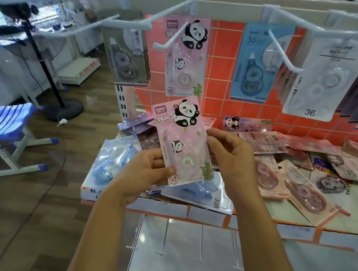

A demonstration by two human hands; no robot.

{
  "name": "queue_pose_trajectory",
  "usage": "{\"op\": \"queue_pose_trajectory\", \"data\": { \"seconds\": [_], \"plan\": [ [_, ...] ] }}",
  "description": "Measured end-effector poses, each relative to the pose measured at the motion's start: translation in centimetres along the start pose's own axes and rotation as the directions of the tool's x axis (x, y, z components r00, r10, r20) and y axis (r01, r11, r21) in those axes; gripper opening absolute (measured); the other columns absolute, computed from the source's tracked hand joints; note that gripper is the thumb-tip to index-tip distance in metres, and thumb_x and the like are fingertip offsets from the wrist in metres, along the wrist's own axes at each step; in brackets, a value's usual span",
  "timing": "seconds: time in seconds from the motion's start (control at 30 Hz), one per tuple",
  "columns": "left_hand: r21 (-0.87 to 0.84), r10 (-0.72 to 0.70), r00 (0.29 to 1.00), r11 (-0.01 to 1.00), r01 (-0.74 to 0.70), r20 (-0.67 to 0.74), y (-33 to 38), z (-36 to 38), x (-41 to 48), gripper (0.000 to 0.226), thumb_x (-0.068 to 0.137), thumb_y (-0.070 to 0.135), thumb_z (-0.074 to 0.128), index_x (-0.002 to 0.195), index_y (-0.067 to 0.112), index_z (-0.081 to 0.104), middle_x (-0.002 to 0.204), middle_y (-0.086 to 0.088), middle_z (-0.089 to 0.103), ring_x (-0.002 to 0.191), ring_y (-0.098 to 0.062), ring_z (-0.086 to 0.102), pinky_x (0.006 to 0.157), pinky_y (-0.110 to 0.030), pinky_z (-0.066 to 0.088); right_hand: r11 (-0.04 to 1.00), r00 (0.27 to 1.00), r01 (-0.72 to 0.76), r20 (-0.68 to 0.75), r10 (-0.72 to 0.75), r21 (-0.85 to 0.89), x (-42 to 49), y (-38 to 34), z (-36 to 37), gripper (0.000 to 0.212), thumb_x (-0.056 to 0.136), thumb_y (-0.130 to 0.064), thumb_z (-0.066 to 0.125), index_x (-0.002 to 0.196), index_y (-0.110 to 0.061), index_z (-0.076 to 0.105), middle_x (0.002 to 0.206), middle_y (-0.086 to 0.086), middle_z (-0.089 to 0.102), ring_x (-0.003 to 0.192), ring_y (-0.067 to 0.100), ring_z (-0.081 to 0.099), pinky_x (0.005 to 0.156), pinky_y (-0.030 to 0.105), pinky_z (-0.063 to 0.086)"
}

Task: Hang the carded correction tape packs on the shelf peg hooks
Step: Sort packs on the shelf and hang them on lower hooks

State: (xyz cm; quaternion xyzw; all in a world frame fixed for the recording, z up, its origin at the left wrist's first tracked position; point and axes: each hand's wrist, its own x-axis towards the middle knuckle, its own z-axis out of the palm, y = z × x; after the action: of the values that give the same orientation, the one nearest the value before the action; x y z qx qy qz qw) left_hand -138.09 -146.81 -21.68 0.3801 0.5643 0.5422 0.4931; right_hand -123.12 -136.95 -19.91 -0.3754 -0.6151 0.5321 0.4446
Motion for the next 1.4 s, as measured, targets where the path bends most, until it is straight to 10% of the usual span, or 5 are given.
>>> {"op": "queue_pose_trajectory", "data": {
  "seconds": [0.2,0.4,1.4],
  "plan": [
    [0.124,0.019,0.998,0.992,-0.01,-0.067,1.2,-2.3,-1.5,0.026,0.085,-0.004,0.064,0.1,0.016,0.068,0.092,-0.002,0.076,0.085,-0.017,0.073,0.068,-0.023,0.058,0.998,0.997,0.06,0.048,-0.061,0.036,-1.1,-1.6,1.3,0.021,0.09,-0.007,0.06,0.086,-0.025,0.069,0.081,-0.006,0.073,0.068,0.006,0.067,0.062,0.02,0.056],
    [0.375,0.083,0.996,0.925,-0.068,-0.023,2.3,-3.8,-3.3,0.028,0.086,0.001,0.066,0.105,0.021,0.07,0.095,0.003,0.076,0.09,-0.016,0.072,0.083,-0.033,0.058,0.989,0.992,0.114,0.04,-0.118,0.092,-1.8,-3.5,2.7,0.019,0.09,-0.011,0.061,0.085,-0.026,0.071,0.085,-0.003,0.074,0.084,0.023,0.069,0.075,0.039,0.059],
    [0.323,0.527,0.839,0.824,-0.466,-0.133,6.0,-3.3,-4.8,0.037,0.087,-0.002,0.062,0.102,0.032,0.065,0.094,0.019,0.073,0.09,-0.003,0.069,0.076,-0.015,0.053,0.876,0.875,0.48,-0.1,-0.473,0.053,-2.5,-9.8,4.1,0.008,0.088,-0.018,0.061,0.085,-0.021,0.068,0.083,0.018,0.068,0.078,0.043,0.061,0.065,0.057,0.052]
  ]
}}
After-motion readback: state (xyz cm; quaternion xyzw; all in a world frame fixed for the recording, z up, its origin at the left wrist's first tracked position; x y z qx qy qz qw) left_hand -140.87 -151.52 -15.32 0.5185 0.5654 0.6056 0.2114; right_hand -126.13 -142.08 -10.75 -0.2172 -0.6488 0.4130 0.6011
